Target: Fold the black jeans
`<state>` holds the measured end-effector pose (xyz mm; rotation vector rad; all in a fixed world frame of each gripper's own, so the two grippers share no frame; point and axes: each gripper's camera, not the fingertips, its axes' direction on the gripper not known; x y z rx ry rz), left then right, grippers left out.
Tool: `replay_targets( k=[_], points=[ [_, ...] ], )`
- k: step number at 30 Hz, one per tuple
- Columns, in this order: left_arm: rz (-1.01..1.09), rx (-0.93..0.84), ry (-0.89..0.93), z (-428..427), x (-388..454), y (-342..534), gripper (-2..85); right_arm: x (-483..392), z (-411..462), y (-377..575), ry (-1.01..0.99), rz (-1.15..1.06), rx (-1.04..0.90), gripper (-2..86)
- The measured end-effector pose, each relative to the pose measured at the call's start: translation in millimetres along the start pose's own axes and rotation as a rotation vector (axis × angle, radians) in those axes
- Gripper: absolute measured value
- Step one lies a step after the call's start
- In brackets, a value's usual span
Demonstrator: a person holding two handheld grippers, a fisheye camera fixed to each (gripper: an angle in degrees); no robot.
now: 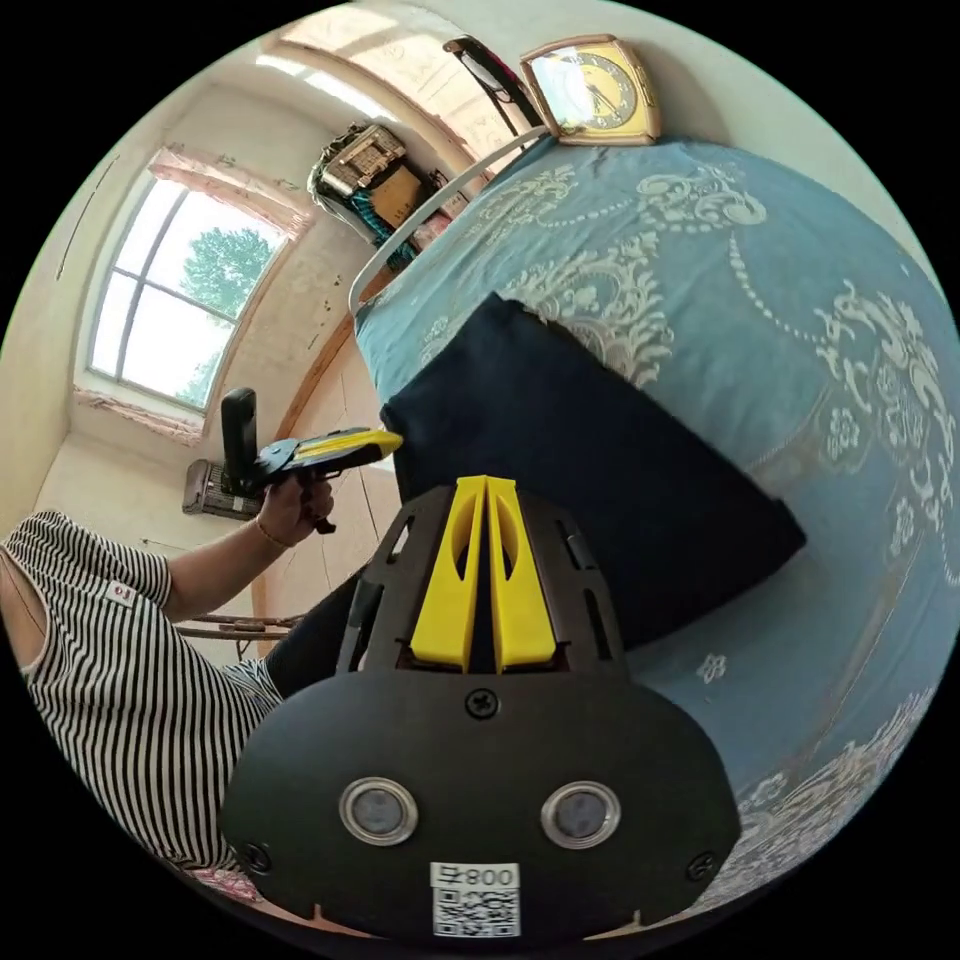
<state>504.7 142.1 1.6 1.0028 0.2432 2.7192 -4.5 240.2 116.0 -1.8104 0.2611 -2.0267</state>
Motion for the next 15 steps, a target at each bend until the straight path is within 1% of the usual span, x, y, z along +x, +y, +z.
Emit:
replay_targets(
  k=[1, 2, 5, 7, 10, 12, 15],
  points=[
    [-0.009, -0.041, -0.027, 13.1, 1.2, -2.0, 0.1, 0.4, -0.6, 35.8, -0.014, 0.039, -0.026, 0.1],
    [-0.017, -0.023, -0.02, 19.9, 0.5, -3.4, 0.0, 0.7, 2.8, 69.1, -0.024, 0.074, -0.058, 0.1],
    [-0.079, -0.033, 0.042, 34.1, -6.3, -11.4, 0.0, 11.3, 20.1, 138.8, 0.006, 0.182, -0.119, 0.2],
    [-0.056, -0.051, 0.031, 41.1, -4.5, -17.1, 0.0, 21.6, 15.9, 166.4, -0.038, 0.23, -0.041, 0.3],
    [-0.014, -0.084, -0.007, 48.4, 1.8, -24.4, 0.2, 32.7, 8.3, 183.6, -0.08, 0.288, -0.058, 0.5],
    [-0.022, -0.084, -0.018, 47.8, 4.5, -24.9, 0.3, 30.3, -4.0, 196.5, -0.085, 0.28, -0.048, 0.8],
    [-0.039, -0.04, 0.045, 45.0, 7.6, -15.4, 0.7, 35.0, -35.4, 243.2, -0.15, 0.335, 0.055, 2.2]
  ],
)
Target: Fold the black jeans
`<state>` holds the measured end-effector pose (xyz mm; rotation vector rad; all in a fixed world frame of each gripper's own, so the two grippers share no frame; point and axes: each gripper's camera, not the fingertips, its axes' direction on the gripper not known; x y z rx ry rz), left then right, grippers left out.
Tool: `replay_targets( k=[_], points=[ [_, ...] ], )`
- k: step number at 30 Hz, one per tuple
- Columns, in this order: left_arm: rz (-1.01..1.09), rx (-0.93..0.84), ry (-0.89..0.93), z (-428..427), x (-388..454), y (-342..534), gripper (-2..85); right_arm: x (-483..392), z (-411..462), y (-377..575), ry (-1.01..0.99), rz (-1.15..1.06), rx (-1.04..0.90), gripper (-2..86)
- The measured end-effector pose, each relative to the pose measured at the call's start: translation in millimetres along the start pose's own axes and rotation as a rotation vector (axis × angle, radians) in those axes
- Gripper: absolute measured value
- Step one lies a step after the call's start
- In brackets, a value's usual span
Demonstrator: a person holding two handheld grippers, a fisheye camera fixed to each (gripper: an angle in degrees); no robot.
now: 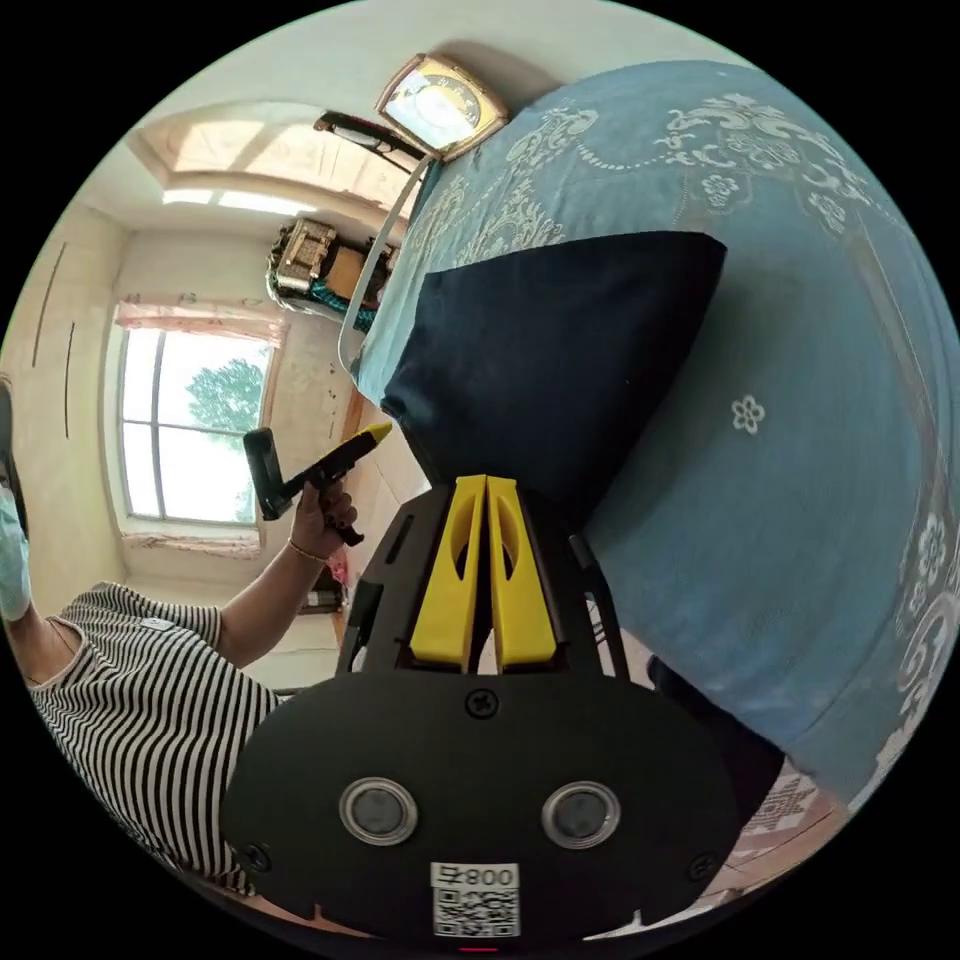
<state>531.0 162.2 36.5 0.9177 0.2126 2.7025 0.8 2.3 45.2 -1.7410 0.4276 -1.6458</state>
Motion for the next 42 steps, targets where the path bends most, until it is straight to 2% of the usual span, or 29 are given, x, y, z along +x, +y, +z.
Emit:
replay_targets(
  k=[2, 7, 11, 15, 19, 24, 26, 36, 42],
  points=[
    [-0.058, 0.014, 0.092, 4.3, -4.9, 13.4, 1.5, 32.3, -22.2, 48.7, -0.104, 0.108, 0.075, 5.4],
    [-0.238, -0.025, 0.342, 31.1, -30.0, 36.8, 6.1, 104.2, -23.8, 142.2, -0.27, 0.363, 0.112, 11.8],
    [-0.394, -0.032, 0.554, 60.2, -53.5, 46.6, 8.7, 135.1, -5.5, 177.9, -0.384, 0.425, 0.097, 13.1],
    [-0.431, -0.047, 0.609, 77.6, -58.3, 45.1, 10.2, 160.1, 12.6, 194.2, -0.519, 0.479, 0.096, 13.2],
    [-0.442, -0.108, 0.647, 101.5, -59.5, 40.9, 12.0, 176.5, 17.3, 209.3, -0.537, 0.517, 0.078, 10.6],
    [-0.492, -0.122, 0.726, 127.3, -65.5, 38.6, 13.8, 175.8, -3.9, 228.1, -0.638, 0.462, 0.09, 7.4],
    [-0.499, -0.099, 0.809, 138.3, -67.1, 35.4, 14.6, 172.2, -13.6, 232.9, -0.689, 0.439, 0.102, 7.0],
    [-0.61, -0.068, 0.937, 166.4, -76.5, 34.9, 12.8, 187.4, -20.7, 262.8, -0.697, 0.434, 0.077, 7.4],
    [-0.614, -0.047, 0.966, 164.7, -73.0, 36.4, 12.4, 214.9, -15.9, 300.9, -0.644, 0.52, 0.1, 10.5]
  ],
)
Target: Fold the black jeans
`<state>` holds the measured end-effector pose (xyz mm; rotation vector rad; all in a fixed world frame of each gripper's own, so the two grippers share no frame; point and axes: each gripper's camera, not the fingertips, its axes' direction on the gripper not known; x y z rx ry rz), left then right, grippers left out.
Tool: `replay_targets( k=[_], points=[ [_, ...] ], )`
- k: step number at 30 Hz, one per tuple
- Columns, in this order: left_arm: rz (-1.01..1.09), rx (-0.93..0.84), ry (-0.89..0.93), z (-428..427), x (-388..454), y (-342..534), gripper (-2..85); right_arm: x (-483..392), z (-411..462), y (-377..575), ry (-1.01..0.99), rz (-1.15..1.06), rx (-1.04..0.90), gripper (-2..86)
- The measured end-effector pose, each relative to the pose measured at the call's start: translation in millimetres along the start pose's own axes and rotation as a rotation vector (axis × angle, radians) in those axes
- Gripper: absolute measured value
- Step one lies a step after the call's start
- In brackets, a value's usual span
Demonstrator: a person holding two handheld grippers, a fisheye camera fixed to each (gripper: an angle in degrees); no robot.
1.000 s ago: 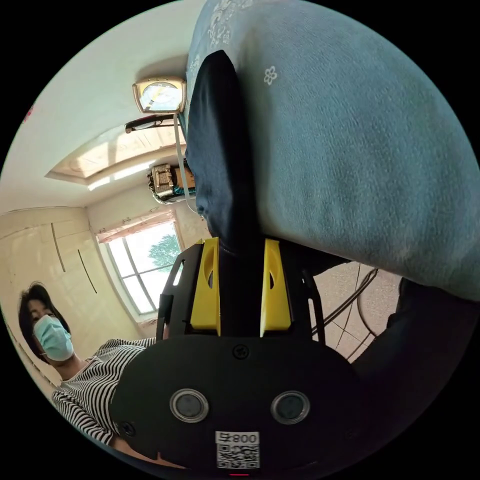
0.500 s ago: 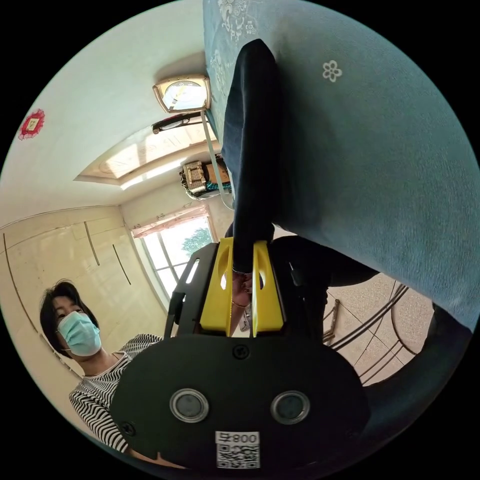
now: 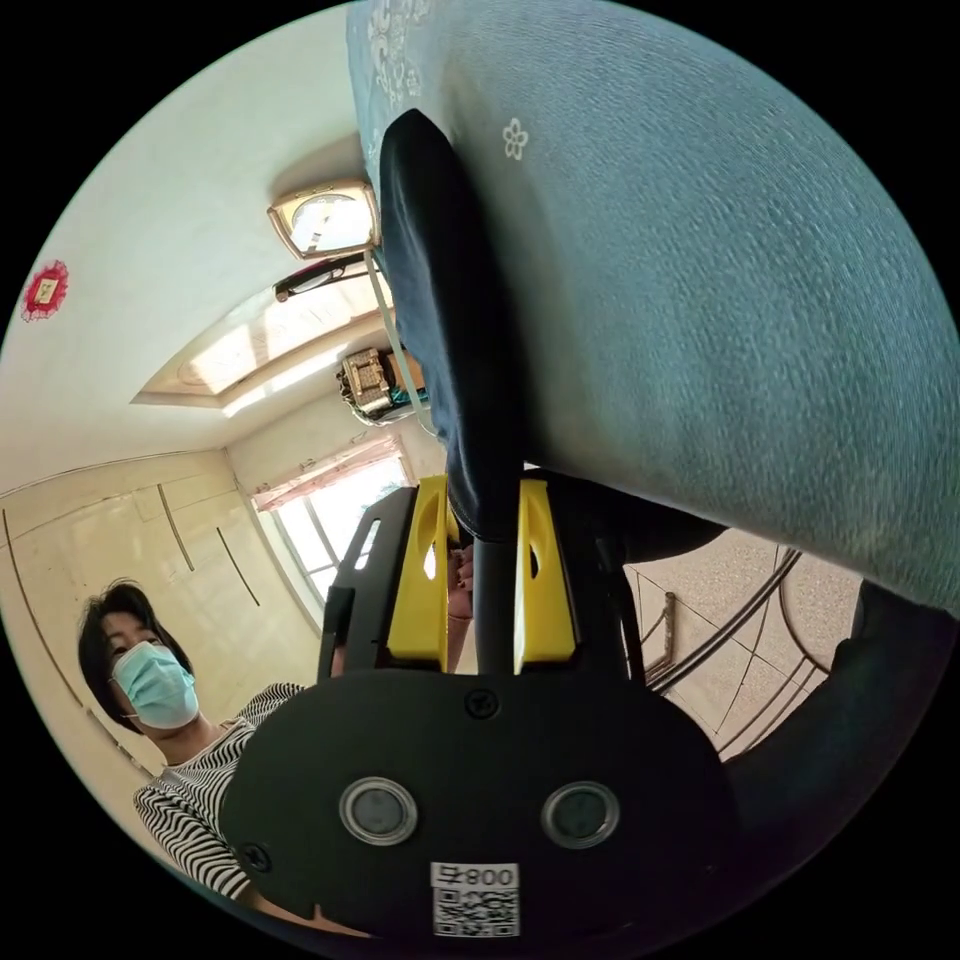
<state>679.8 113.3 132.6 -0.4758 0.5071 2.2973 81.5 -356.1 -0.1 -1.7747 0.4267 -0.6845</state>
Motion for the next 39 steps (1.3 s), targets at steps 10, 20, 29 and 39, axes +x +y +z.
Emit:
replay_targets(
  k=[10, 20, 29, 39],
  points=[
    [0.015, -0.025, -0.013, -0.8, 10.7, 15.8, 12.1, 24.0, -5.0, -1.3, 0.001, 0.043, 0.018, 10.6],
    [-0.01, 0.078, -0.034, -11.5, 28.6, 33.8, 15.1, -3.9, -38.9, 3.1, -0.168, 0.013, -0.002, 6.8],
    [0.002, 0.245, 0.082, -13.3, 69.3, 36.5, 15.4, -62.0, -80.3, -5.4, -0.174, -0.056, 0.005, 6.0],
    [-0.057, 0.295, 0.058, -14.5, 126.2, 47.1, 12.2, -78.5, -132.2, -11.9, -0.175, -0.05, 0.007, 6.1]
  ],
)
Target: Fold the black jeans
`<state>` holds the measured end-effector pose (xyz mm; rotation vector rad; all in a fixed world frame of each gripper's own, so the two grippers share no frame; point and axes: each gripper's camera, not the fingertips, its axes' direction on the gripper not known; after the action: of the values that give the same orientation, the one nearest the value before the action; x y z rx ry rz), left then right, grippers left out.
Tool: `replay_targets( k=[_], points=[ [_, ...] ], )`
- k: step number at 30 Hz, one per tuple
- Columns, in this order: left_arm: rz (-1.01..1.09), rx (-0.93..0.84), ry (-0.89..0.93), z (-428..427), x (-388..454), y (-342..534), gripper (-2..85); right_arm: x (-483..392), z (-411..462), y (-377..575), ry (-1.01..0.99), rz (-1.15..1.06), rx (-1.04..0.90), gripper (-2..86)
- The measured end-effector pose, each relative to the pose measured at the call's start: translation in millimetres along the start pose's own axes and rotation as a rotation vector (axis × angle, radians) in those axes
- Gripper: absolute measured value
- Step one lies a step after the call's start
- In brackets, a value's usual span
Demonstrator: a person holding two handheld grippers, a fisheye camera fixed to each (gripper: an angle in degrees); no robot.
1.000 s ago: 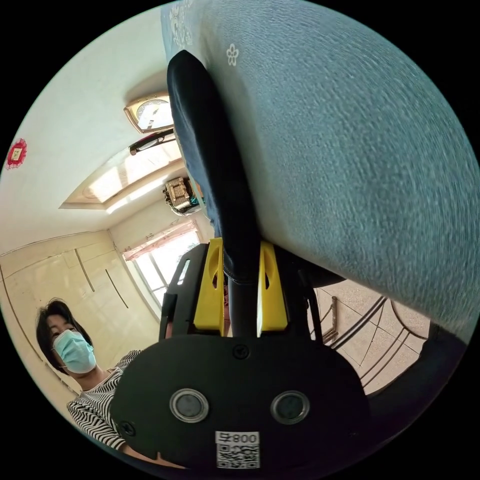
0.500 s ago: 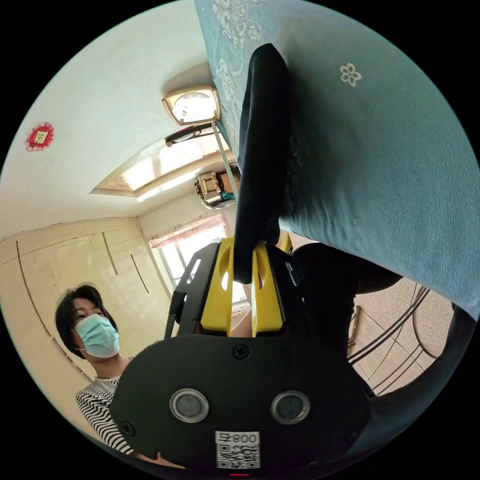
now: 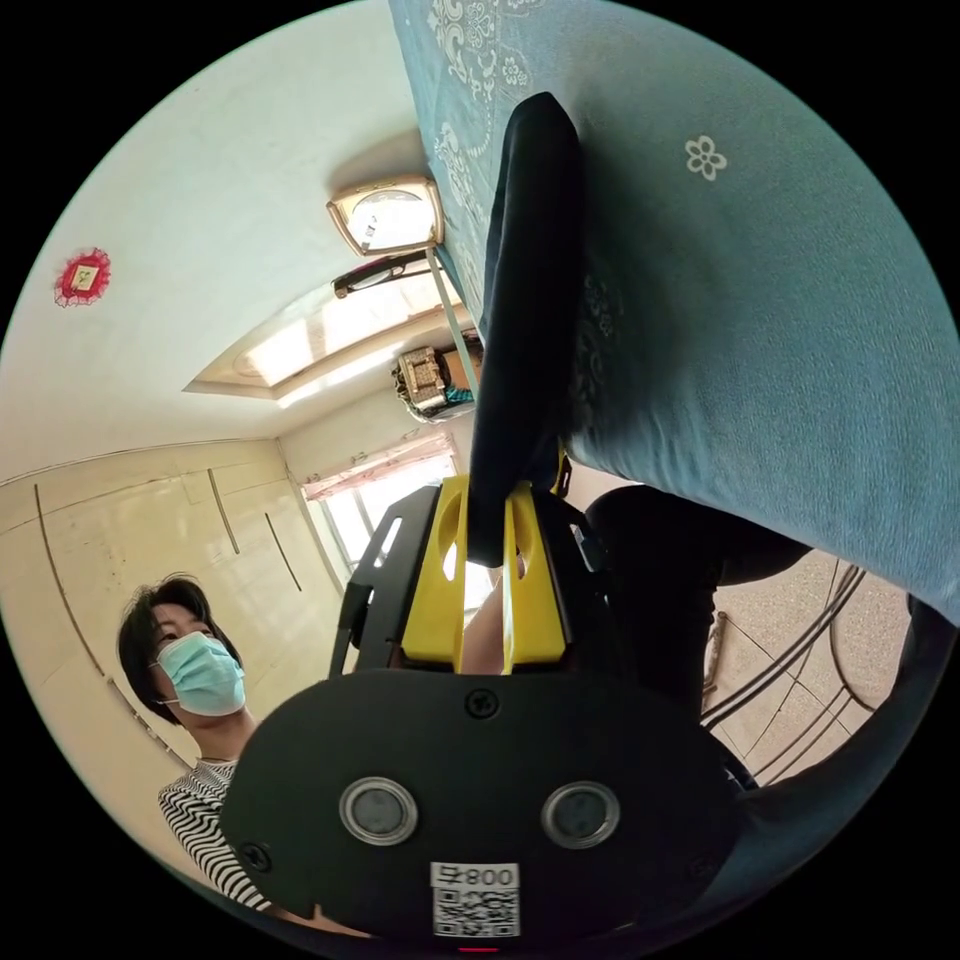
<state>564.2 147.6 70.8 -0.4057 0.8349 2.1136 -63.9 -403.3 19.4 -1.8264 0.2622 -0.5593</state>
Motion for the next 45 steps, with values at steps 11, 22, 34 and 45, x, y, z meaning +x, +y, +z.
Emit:
replay_targets(
  k=[11, 22, 34, 45],
  points=[
    [0.118, 0.014, -0.135, 17.5, 126.9, 58.0, 7.8, -51.5, -87.3, -1.2, 0.023, -0.041, 0.02, 5.4],
    [0.288, -0.073, -0.132, 61.7, 281.0, 146.8, 7.5, -151.9, -218.3, 52.8, 0.014, -0.204, 0.047, 4.4],
    [0.351, -0.292, -0.14, 164.4, 432.0, 264.4, 7.5, -212.7, -425.8, 195.8, -0.036, -0.338, 0.2, 4.2],
    [0.495, -0.655, -0.175, 401.7, 597.7, 362.5, 7.4, -237.7, -687.1, 309.9, -0.151, -0.435, 0.529, 4.0]
  ],
)
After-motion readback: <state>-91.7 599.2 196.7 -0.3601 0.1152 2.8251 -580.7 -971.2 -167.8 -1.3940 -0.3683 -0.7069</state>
